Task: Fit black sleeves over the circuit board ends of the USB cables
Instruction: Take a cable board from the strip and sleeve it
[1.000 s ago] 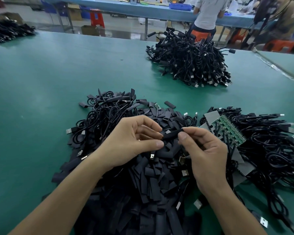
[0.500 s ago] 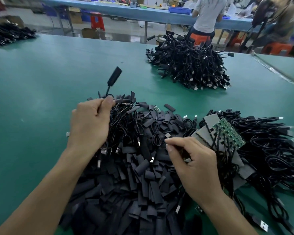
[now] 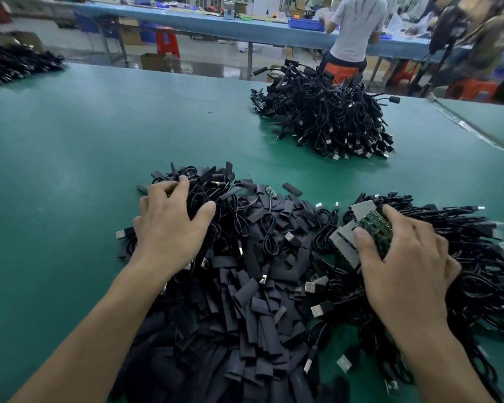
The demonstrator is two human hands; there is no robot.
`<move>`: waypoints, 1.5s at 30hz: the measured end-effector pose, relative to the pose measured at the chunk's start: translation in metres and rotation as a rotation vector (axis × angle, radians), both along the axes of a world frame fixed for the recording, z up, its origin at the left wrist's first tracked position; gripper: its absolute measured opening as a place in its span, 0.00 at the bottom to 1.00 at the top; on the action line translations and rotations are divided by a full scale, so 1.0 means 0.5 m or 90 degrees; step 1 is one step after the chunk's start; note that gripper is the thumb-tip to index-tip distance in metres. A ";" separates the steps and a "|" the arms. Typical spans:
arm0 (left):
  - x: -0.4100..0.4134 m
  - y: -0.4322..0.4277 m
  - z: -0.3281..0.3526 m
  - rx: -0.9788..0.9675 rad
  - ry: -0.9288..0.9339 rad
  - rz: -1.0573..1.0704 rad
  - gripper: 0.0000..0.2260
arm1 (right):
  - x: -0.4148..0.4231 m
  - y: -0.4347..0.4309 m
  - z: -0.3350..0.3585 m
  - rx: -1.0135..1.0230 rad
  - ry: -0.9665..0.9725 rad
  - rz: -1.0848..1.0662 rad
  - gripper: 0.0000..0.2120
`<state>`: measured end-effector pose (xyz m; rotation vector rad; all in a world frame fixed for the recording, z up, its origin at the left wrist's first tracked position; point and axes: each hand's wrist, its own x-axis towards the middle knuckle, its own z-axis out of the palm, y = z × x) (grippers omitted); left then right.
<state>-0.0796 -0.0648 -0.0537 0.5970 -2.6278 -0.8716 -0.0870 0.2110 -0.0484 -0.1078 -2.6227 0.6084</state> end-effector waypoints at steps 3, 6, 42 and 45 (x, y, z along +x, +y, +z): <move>0.007 0.009 0.005 -0.039 0.063 0.003 0.28 | 0.006 -0.011 0.010 -0.032 0.121 0.086 0.17; 0.013 0.024 0.013 -0.096 0.154 -0.023 0.23 | 0.006 -0.025 0.016 -0.073 0.181 0.269 0.10; 0.038 0.126 -0.021 0.623 0.126 -0.477 0.03 | -0.016 -0.067 -0.006 -0.656 -0.234 0.590 0.04; 0.039 0.129 -0.026 0.679 0.112 -0.460 0.03 | -0.017 -0.069 -0.008 -0.690 -0.261 0.585 0.04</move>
